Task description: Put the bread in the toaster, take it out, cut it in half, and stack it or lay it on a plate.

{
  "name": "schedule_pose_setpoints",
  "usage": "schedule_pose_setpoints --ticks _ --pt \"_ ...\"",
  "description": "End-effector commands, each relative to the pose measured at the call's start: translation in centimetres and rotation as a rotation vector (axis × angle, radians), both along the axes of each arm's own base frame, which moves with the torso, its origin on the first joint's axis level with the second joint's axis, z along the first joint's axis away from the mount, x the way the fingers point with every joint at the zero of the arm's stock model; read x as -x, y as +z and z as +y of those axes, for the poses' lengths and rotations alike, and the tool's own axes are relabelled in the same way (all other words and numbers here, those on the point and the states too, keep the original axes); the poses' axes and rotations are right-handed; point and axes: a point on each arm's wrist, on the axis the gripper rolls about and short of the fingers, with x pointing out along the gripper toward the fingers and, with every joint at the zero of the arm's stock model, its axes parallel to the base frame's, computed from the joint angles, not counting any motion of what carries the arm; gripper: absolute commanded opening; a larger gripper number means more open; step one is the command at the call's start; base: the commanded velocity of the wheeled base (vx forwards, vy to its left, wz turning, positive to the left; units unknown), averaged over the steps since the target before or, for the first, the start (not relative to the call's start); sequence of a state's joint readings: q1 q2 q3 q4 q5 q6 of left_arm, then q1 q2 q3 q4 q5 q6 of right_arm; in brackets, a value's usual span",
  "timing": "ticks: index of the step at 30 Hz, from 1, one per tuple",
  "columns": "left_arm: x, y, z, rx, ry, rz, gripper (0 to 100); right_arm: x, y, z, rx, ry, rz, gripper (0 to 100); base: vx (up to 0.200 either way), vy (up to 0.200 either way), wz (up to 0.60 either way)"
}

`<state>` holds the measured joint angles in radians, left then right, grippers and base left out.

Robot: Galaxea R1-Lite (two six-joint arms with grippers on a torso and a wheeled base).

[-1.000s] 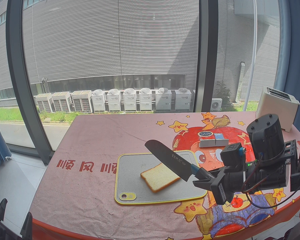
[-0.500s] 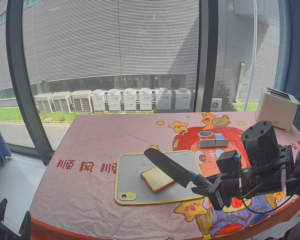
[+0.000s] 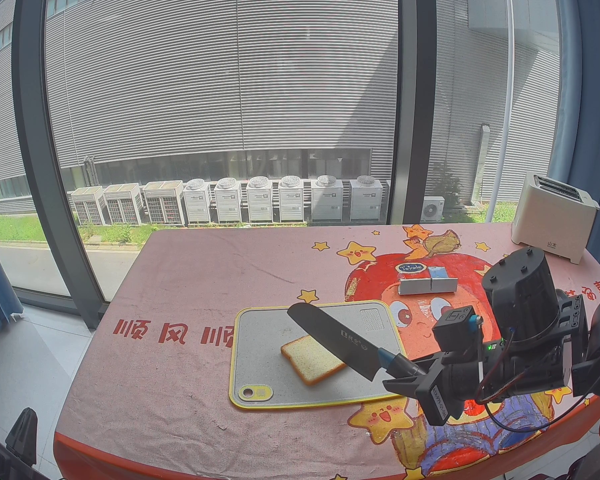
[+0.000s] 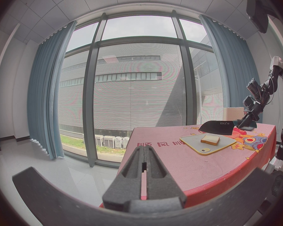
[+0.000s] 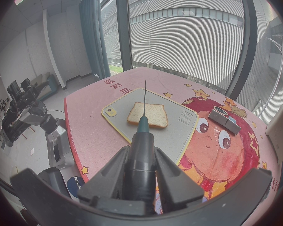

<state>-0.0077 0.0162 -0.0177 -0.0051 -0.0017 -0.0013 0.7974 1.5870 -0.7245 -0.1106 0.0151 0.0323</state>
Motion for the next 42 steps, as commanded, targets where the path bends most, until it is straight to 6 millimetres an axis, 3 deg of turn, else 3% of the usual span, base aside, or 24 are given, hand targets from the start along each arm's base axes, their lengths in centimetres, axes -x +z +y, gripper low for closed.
schedule_pose_setpoints --ticks 1,14,15,16,17,26,30,42 --pt "0.0 -0.5 0.0 0.000 0.000 0.000 0 0.1 0.1 -0.1 -0.004 0.000 -0.003 0 0.000 0.000 0.00" --pt "0.0 -0.3 0.0 -0.012 0.010 -0.024 0 0.2 -0.2 0.2 0.016 -0.011 -0.015 0 0.000 0.000 0.00" --pt "0.0 0.2 0.0 -0.011 0.014 -0.072 0 0.2 -0.2 0.2 0.017 -0.009 -0.014 0 0.000 0.000 0.00" --pt "0.3 1.8 0.0 -0.011 0.017 -0.227 0 0.3 -0.2 0.2 0.018 -0.009 -0.015 0 0.000 0.000 0.00" --pt "0.3 2.0 0.0 -0.017 0.017 -0.245 0 0.3 -0.2 0.2 0.018 -0.009 -0.015 0 0.000 0.000 0.00" --pt "0.2 1.6 0.0 -0.024 0.008 -0.211 0 0.6 -0.3 0.4 0.020 0.005 -0.015 0 0.000 0.000 0.00" --pt "0.3 2.6 -0.1 -0.024 -0.012 -0.290 0 0.6 -0.3 0.3 0.020 -0.001 -0.020 0 0.000 0.000 0.00" --pt "-4.8 6.5 -0.3 -0.071 -0.120 -0.192 0 0.6 -0.3 0.3 0.023 -0.001 -0.018 0 0.000 0.000 0.00"
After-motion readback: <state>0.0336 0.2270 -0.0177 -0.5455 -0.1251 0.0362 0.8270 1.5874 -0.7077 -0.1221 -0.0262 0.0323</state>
